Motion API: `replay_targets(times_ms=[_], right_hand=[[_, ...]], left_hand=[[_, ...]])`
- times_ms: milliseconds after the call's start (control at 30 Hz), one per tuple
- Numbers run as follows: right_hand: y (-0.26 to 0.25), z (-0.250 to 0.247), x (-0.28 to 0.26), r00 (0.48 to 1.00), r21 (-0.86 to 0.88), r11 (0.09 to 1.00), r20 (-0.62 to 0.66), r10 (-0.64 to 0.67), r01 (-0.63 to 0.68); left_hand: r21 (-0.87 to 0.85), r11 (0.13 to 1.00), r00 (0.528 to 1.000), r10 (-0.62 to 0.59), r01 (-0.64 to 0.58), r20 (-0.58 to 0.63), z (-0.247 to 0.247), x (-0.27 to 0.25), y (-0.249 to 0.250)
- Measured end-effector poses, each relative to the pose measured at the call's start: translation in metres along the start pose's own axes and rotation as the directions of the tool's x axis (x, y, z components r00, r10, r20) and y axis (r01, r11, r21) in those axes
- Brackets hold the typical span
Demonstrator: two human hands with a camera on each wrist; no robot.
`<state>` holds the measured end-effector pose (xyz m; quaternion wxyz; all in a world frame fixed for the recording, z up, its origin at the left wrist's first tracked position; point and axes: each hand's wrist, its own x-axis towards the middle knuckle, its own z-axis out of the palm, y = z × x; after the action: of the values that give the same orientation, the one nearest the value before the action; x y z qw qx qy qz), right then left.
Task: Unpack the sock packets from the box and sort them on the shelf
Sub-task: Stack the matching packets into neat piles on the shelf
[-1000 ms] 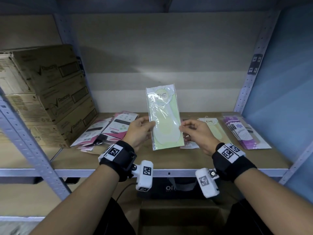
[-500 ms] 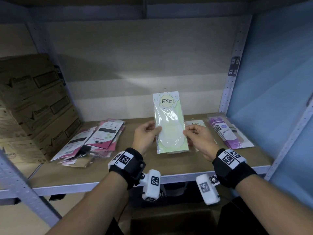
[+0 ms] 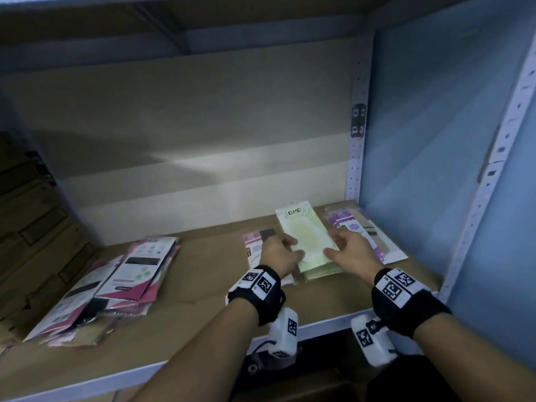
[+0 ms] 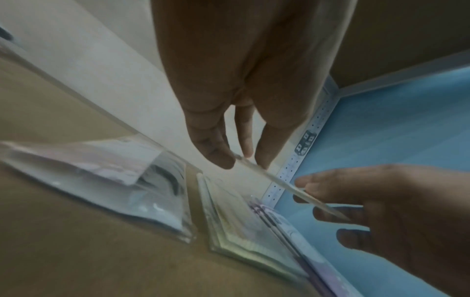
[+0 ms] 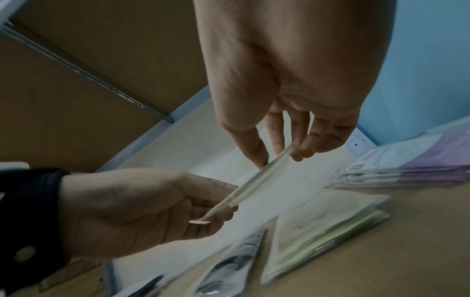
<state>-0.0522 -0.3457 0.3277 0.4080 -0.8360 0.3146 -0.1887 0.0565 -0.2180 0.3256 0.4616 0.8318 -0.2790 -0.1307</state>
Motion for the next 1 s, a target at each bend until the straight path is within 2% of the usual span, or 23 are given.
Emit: replay_targets(times_ms=[167, 333, 500, 800, 1000], right_hand=[[0.018, -0.002, 0.016, 0.997, -0.164, 0.986, 0.058, 0.051, -0.041], [0.039, 0.009, 0.03, 0.991, -0.256, 0.963, 0.079, 0.111, -0.087], [0.043, 0.016, 0.031, 0.986, -0.356, 0.932, 0.117, 0.121, -0.072], [0.033, 0.015, 0.032, 0.989, -0.43, 0.901, 0.099, 0.107, -0.055], [0.007, 0.017, 0.024, 0.988, -0.452, 0.89, 0.153, 0.007, 0.064]], left_hand=[[0.091, 0.992, 0.99, -0.091, 0.082, 0.107, 0.022, 0.026, 0.011], [0.281, 0.959, 0.977, -0.102, 0.046, 0.187, 0.04, 0.032, 0.011], [0.366, 0.928, 0.952, -0.171, 0.069, 0.254, 0.047, 0.036, 0.009], [0.47, 0.883, 0.939, -0.164, 0.003, 0.302, 0.04, 0.039, 0.015], [0.516, 0.853, 0.96, -0.069, -0.084, 0.27, 0.004, 0.028, 0.01]])
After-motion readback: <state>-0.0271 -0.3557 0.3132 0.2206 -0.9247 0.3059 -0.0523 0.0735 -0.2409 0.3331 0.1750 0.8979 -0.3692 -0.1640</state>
